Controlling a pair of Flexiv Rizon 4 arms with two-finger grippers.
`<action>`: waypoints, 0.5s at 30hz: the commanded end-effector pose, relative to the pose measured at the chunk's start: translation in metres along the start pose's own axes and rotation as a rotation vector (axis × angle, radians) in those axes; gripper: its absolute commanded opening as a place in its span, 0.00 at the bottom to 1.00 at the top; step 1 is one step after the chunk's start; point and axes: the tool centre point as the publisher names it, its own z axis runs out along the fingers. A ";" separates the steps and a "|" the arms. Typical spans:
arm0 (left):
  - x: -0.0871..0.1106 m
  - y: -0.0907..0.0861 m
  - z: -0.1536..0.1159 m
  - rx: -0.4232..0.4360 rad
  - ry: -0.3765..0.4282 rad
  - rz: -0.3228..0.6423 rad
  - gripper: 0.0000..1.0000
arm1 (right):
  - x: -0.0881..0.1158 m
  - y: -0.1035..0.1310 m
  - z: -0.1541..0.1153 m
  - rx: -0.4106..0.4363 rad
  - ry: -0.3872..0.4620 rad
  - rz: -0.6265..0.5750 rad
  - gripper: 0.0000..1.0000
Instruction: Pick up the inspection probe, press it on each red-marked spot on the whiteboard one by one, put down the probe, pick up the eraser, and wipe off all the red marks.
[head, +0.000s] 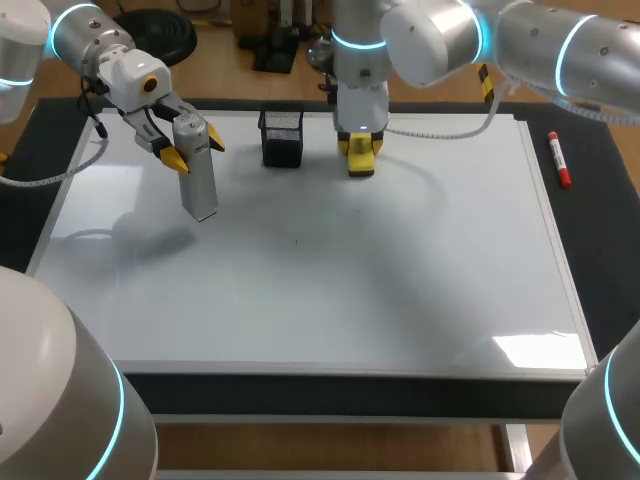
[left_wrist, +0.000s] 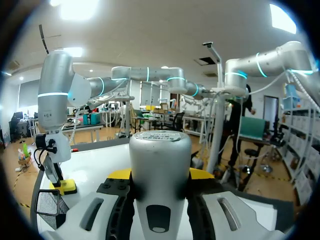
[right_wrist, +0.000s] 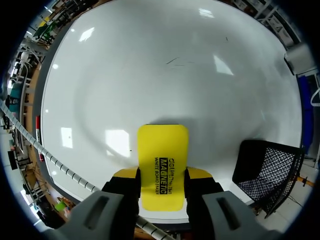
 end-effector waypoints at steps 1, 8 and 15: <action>0.000 -0.001 -0.001 -0.001 0.003 0.000 0.00 | 0.000 -0.002 -0.002 -0.002 0.005 0.001 0.68; 0.000 -0.001 -0.001 -0.001 0.003 0.000 0.00 | 0.008 0.001 -0.007 -0.020 0.001 0.039 1.00; 0.000 -0.001 -0.001 -0.001 0.003 0.000 0.00 | 0.019 0.007 -0.017 -0.025 -0.049 0.093 1.00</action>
